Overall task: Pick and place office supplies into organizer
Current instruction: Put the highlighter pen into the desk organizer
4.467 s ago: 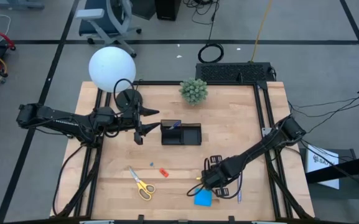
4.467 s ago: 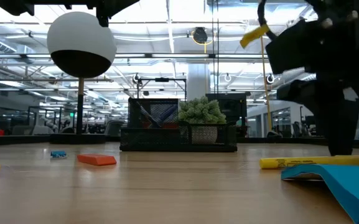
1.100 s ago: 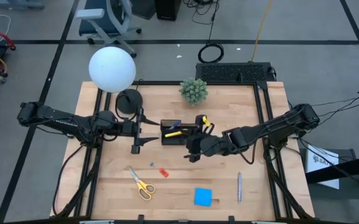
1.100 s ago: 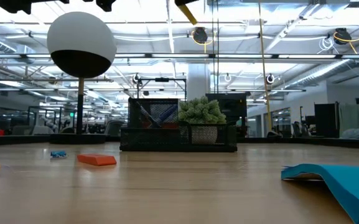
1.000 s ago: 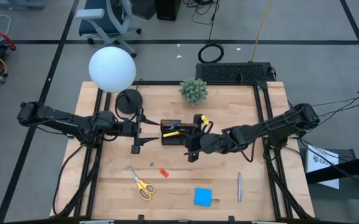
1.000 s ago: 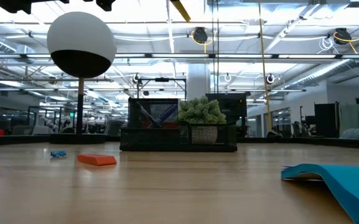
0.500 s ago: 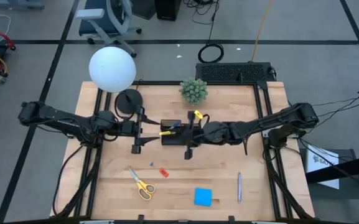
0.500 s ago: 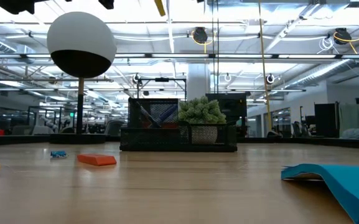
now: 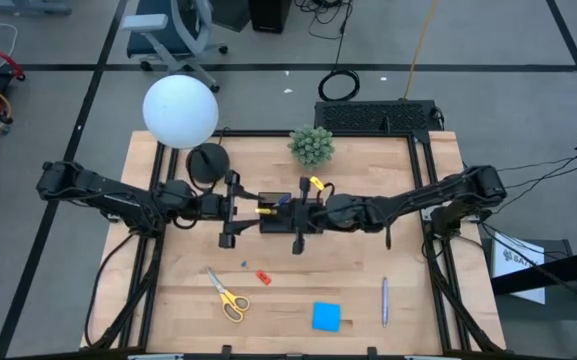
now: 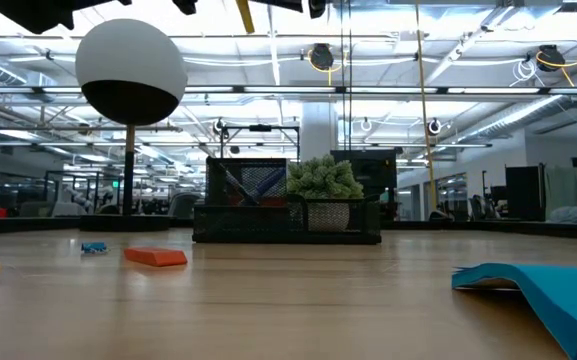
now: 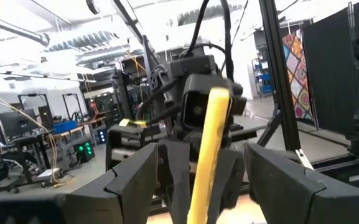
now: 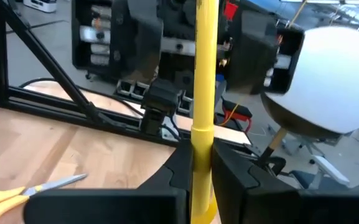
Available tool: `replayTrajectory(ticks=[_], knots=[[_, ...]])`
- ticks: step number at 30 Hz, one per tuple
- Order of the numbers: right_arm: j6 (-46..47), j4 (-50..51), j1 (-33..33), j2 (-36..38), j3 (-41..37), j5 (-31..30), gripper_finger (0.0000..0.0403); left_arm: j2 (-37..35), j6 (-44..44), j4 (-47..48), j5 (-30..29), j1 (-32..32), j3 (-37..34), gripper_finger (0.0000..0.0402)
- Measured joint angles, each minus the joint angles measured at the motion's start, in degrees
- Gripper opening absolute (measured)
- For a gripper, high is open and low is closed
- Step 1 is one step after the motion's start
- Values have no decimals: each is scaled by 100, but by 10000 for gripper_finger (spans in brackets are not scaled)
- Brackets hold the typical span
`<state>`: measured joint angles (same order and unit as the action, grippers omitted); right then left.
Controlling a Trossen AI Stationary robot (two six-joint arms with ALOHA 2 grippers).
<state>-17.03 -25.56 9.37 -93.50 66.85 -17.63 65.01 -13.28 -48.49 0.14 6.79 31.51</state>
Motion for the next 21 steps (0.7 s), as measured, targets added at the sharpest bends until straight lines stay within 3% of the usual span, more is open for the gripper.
replayTrajectory(ticks=[12, 21], knots=[[90, -485, -3, -185, 2, 153, 29, -16, 145, 17, 4, -39, 0, 232], [135, -544, -3, -185, 4, 153, 30, -25, 16, -99, 343, -39, -1, 85]])
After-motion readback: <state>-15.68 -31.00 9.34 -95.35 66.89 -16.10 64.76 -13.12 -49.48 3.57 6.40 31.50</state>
